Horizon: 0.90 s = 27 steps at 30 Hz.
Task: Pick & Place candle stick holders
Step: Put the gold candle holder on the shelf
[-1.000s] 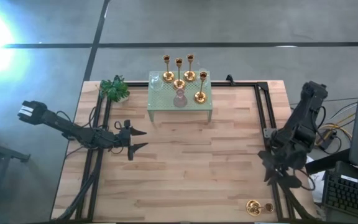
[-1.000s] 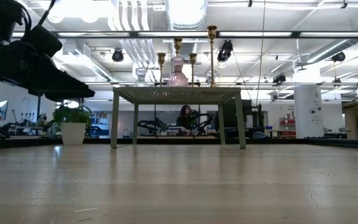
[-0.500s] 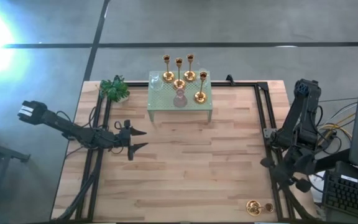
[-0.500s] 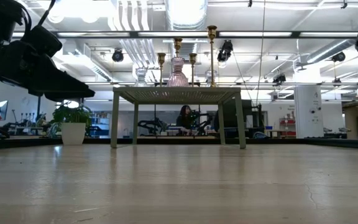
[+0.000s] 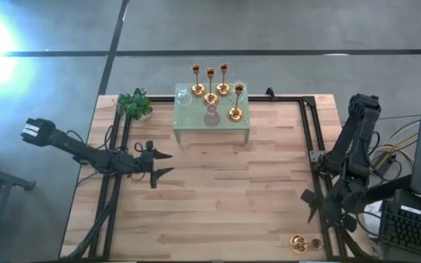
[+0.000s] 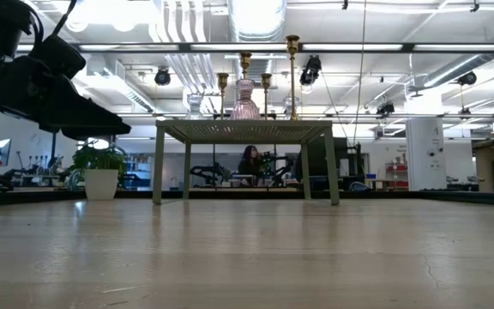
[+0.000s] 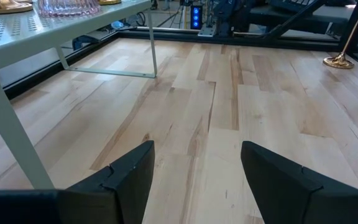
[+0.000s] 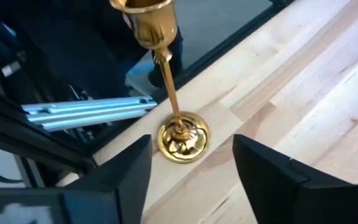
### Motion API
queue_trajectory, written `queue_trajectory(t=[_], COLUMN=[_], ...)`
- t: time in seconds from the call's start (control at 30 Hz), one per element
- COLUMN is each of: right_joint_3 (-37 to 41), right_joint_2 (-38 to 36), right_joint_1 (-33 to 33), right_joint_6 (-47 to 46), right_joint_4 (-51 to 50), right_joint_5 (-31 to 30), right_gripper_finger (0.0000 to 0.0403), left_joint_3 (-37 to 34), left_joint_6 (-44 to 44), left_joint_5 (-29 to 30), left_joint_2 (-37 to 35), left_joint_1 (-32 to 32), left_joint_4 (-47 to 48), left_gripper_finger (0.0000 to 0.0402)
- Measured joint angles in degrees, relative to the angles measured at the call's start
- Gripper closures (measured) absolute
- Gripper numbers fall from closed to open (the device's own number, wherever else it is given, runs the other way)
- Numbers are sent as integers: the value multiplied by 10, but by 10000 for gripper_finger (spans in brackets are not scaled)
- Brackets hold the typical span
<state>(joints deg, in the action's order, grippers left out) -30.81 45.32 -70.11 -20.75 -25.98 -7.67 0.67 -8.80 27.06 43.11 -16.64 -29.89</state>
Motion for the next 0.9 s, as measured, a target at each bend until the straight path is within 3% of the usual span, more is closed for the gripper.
queue_trajectory(t=[0.23,0.6,0.9], right_joint_3=[0,0,15], right_joint_2=[26,41,32], right_joint_1=[0,30,145], right_joint_6=[33,106,167], right_joint_4=[36,82,143], right_joint_5=[36,70,288], right_gripper_finger=[159,181,184], left_joint_3=[0,0,0], left_joint_6=[0,0,0], left_joint_5=[0,0,0], left_joint_2=[0,0,0], left_joint_1=[0,0,0], left_joint_4=[0,0,0], left_gripper_finger=[156,156,156])
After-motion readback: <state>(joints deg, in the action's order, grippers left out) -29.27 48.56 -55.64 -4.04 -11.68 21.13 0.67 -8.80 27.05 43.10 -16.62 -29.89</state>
